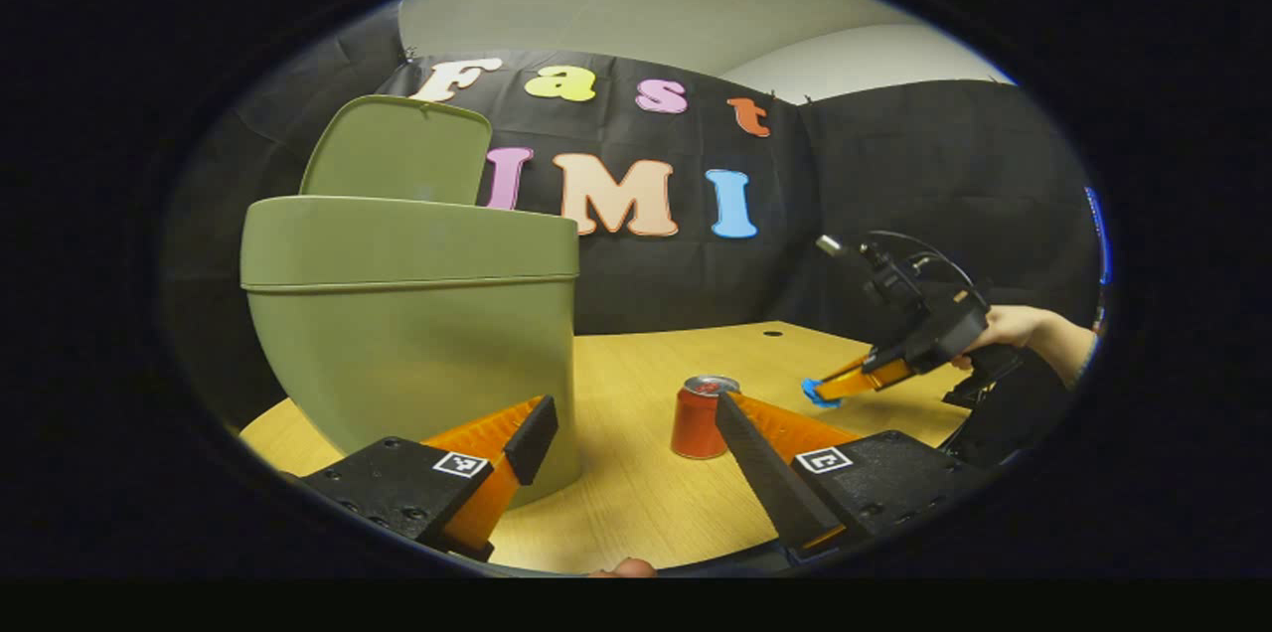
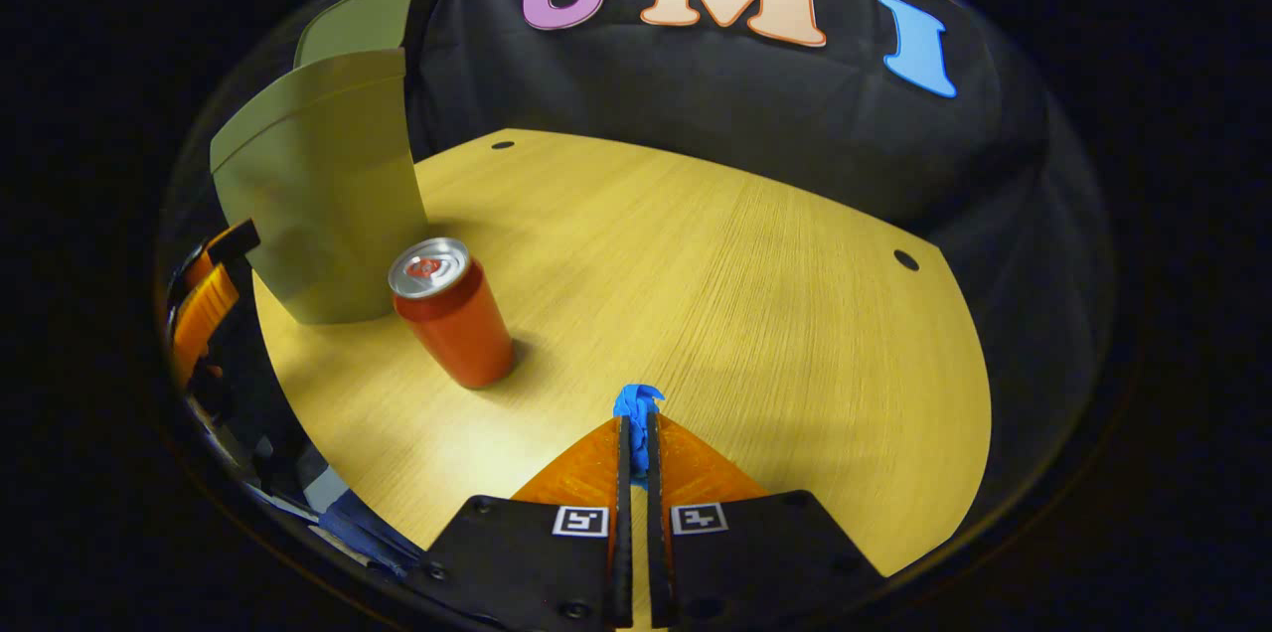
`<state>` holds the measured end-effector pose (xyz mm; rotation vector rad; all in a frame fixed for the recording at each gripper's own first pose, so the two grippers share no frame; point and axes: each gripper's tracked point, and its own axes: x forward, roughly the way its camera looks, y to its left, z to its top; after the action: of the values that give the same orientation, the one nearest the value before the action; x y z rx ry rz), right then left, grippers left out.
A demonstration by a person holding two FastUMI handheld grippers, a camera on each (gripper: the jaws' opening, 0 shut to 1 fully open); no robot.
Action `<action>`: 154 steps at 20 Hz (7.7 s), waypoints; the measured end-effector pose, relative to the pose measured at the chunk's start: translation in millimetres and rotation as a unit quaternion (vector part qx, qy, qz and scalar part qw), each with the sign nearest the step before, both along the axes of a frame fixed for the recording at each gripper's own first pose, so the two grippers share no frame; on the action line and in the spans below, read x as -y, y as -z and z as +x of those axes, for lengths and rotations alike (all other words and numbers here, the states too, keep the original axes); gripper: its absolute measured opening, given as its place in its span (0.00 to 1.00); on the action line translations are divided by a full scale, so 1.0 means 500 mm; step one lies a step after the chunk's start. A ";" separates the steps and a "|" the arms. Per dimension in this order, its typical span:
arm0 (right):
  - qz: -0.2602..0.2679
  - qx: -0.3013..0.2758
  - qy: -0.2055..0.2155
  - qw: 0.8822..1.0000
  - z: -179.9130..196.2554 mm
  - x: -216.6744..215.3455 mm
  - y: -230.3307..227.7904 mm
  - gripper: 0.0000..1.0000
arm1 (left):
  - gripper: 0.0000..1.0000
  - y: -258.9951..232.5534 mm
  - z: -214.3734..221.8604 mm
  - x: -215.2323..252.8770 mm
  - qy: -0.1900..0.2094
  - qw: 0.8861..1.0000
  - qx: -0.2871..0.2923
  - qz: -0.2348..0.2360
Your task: Press the lid of the desktop garbage bin to open it, pick up the crumpled paper on the desktop and throw it into the bin, then pick up the pop can on the desktop and drop it into the bin, and finally close the garbage bin lid.
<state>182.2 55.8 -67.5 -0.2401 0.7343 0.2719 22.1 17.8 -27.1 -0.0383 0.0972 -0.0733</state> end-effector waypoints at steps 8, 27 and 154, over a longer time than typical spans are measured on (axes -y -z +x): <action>-0.033 0.111 -0.053 0.992 0.032 -0.098 -0.273 0.08 | 0.96 0.012 -0.012 0.027 0.021 1.000 -0.012 0.006; 0.042 0.158 -0.265 0.950 0.091 -0.634 -0.485 0.08 | 0.97 0.029 -0.023 0.059 0.053 0.998 -0.041 0.008; 0.151 0.226 0.044 0.961 -0.101 0.036 -0.062 0.97 | 0.88 -0.627 0.256 -0.517 -0.333 0.938 -0.015 0.099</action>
<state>131.4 37.9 -36.5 0.0254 0.2436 0.2299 149.9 276.4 286.5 0.1300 0.1182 0.6161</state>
